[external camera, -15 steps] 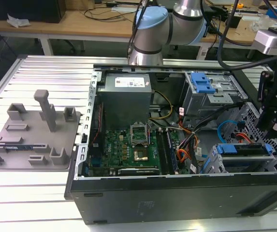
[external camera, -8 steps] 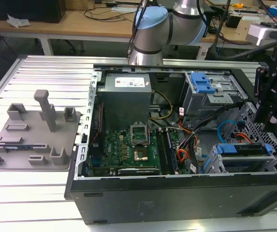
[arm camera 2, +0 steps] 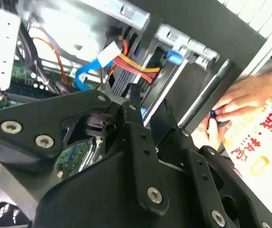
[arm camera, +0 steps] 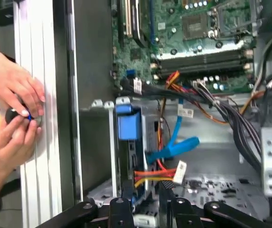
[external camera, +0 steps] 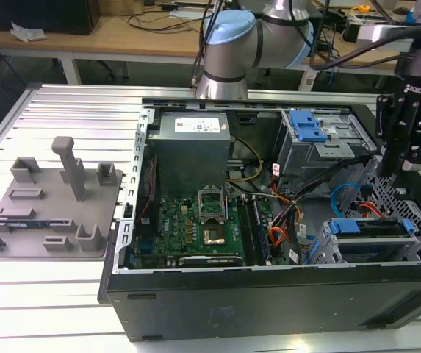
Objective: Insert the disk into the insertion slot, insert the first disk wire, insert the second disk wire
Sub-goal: 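Insert the second disk wire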
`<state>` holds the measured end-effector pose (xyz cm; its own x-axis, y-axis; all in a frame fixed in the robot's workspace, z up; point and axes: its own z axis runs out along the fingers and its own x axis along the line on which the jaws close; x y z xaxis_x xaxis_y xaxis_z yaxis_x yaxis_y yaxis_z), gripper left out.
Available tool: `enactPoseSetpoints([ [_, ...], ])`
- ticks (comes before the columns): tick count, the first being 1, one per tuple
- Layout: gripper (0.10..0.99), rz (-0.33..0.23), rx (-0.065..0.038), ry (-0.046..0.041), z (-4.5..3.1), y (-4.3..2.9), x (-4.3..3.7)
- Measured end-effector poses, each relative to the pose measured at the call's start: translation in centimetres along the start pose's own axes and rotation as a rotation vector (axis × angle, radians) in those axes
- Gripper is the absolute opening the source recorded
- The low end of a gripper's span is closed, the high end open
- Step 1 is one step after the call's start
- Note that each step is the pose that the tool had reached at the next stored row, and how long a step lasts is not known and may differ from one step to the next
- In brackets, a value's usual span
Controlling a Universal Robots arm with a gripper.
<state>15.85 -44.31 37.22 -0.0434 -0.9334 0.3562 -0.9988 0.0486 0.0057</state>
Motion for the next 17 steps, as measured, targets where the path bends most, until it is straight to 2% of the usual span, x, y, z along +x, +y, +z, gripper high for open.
enactPoseSetpoints([
  [2,0.361,0.000,0.000,0.0009,0.08,1.65,-0.04],
  [4,0.361,-0.011,0.004,0.0007,0.14,1.93,-0.06],
  [5,0.361,-0.041,0.016,0.0013,0.18,1.93,-0.08],
  [7,0.361,-0.079,0.030,0.0018,0.26,1.93,-0.11],
  [8,0.361,-0.120,0.046,0.0022,0.37,1.93,-0.15],
  [10,0.361,-0.172,0.066,0.0032,0.50,1.94,-0.20],
  [11,0.361,-0.183,0.070,0.0043,0.59,2.24,-0.23],
  [14,0.361,-0.183,0.070,0.0073,0.84,3.60,-0.29],
  [16,0.361,-0.179,0.069,0.0172,0.91,3.64,-0.49],
  [17,0.361,-0.169,0.064,0.0228,0.93,3.61,-0.52],
])
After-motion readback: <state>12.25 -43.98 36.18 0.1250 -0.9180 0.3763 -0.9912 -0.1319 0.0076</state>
